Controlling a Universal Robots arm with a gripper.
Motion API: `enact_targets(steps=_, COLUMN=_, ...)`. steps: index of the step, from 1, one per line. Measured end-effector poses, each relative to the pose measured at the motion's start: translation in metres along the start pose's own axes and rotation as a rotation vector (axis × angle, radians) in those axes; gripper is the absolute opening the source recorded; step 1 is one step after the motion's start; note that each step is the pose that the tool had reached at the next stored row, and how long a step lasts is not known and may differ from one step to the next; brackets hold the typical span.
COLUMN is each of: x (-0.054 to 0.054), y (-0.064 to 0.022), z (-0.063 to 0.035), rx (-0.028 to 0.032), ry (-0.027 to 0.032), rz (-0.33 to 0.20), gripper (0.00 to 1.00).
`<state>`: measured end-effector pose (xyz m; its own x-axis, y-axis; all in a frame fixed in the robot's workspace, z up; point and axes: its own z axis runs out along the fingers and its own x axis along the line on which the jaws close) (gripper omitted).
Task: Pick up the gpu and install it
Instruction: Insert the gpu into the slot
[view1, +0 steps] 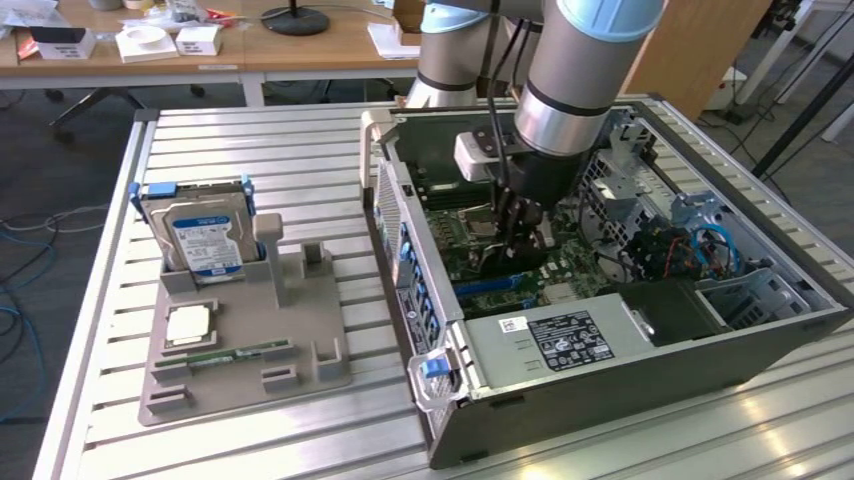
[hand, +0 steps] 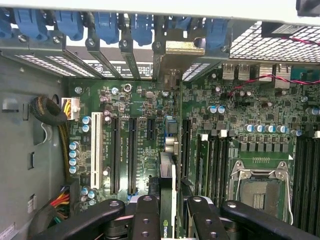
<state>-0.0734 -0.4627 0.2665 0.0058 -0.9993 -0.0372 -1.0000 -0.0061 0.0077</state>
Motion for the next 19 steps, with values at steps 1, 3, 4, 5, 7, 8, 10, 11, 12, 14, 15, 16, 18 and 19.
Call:
enact_targets(steps=1, x=0.0000, y=0.0001, z=0.0005, rx=0.0000, ry=0.0000, rz=0.000, gripper=0.26)
enact_targets(steps=3, x=0.0000, y=0.0003, z=0.0017, rx=0.0001, ry=-0.0001, rz=0.000, gripper=0.26)
enact_targets(steps=4, x=0.0000, y=0.0004, z=0.0017, rx=-0.0001, ry=0.0001, rz=0.000, gripper=0.26)
enact_targets(steps=5, x=0.0001, y=0.0004, z=0.0017, rx=0.0000, ry=0.0002, rz=0.000, gripper=0.26)
enact_targets(steps=7, x=0.0000, y=0.0005, z=0.0017, rx=-0.0001, ry=0.0002, rz=0.000, gripper=0.26)
enact_targets(steps=8, x=0.0000, y=0.0010, z=0.0018, rx=0.0001, ry=0.0000, rz=0.000, gripper=0.26)
enact_targets(steps=10, x=0.0000, y=0.0017, z=0.0019, rx=0.0001, ry=-0.0001, rz=0.000, gripper=0.26)
enact_targets(steps=11, x=0.0000, y=0.0020, z=0.0018, rx=0.0001, ry=-0.0001, rz=0.000, gripper=0.26)
enact_targets(steps=12, x=0.0000, y=0.0021, z=0.0018, rx=0.0000, ry=0.0001, rz=0.000, gripper=0.26)
enact_targets(steps=14, x=0.0000, y=0.0025, z=0.0019, rx=0.0001, ry=0.0000, rz=0.000, gripper=0.26)
enact_targets(steps=15, x=0.0001, y=0.0025, z=0.0021, rx=0.0000, ry=0.0000, rz=0.000, gripper=0.26)
enact_targets(steps=16, x=0.0001, y=0.0026, z=0.0027, rx=0.0001, ry=-0.0001, rz=0.000, gripper=0.26)
enact_targets(steps=18, x=0.0001, y=0.0025, z=0.0038, rx=0.0000, ry=0.0001, rz=0.000, gripper=0.26)
enact_targets(steps=19, x=0.0001, y=0.0025, z=0.0042, rx=0.0000, ry=0.0001, rz=0.000, gripper=0.26)
